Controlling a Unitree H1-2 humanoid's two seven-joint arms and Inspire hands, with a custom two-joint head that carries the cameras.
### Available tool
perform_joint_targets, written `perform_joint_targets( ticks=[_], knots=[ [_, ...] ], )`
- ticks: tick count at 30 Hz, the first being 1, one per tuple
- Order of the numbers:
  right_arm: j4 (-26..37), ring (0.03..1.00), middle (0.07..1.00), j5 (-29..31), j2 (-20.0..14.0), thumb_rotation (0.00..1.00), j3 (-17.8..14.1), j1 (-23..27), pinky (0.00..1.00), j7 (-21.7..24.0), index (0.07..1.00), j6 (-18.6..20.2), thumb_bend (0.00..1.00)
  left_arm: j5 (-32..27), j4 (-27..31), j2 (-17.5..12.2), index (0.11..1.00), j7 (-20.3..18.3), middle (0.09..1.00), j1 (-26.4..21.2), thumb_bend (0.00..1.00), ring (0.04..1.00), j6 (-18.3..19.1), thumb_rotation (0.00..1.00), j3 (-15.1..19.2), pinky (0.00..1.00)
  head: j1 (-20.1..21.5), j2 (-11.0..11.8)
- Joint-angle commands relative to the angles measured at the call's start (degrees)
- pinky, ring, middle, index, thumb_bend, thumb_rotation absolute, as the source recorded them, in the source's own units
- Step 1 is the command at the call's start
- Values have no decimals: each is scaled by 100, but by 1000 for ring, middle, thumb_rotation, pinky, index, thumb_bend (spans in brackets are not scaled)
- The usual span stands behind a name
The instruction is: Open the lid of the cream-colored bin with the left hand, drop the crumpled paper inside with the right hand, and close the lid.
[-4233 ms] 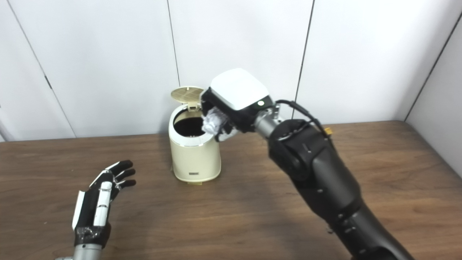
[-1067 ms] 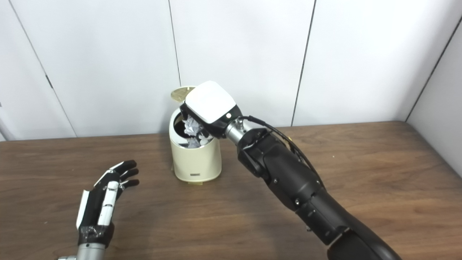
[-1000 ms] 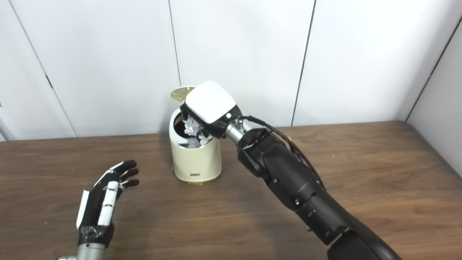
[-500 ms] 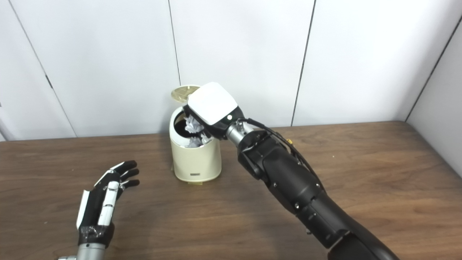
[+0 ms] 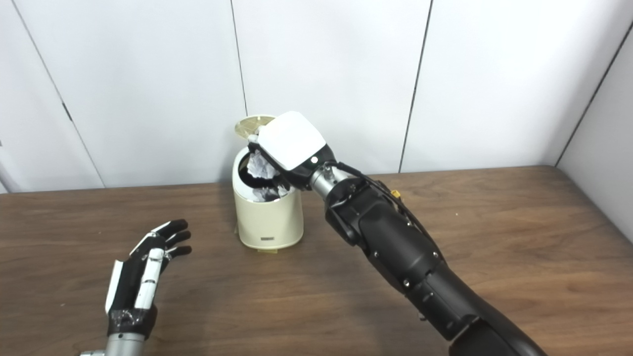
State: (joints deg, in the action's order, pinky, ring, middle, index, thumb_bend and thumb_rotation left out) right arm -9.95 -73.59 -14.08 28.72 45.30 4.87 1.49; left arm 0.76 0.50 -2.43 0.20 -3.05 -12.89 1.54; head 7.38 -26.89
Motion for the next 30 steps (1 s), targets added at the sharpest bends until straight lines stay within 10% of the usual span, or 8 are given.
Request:
perform_joint_targets(
  ticks=[1, 23, 25, 30],
  knots=[
    [153, 714, 774, -62, -51, 151, -50, 211, 583, -90, 708, 84, 1000, 91, -45, 5, 779, 9, 805, 64, 386, 779, -146, 798, -45, 704, 5, -6],
    [24, 666, 725, 25, -45, 117, -63, 187, 534, -546, 639, -59, 1000, 122, -33, -2, 782, 23, 803, 65, 386, 780, -142, 811, -47, 701, 6, -9],
    [-163, 519, 593, 122, -43, 122, -71, 185, 425, -1137, 513, -245, 621, 120, -55, -2, 781, 25, 803, 54, 378, 779, -173, 805, -45, 697, -1, -5],
    [-412, 441, 559, 363, 5, 5, -110, 209, 312, -1825, 460, -467, 515, 87, -135, 14, 778, 56, 800, 26, 390, 776, -251, 810, -13, 693, 12, 17]
  ],
)
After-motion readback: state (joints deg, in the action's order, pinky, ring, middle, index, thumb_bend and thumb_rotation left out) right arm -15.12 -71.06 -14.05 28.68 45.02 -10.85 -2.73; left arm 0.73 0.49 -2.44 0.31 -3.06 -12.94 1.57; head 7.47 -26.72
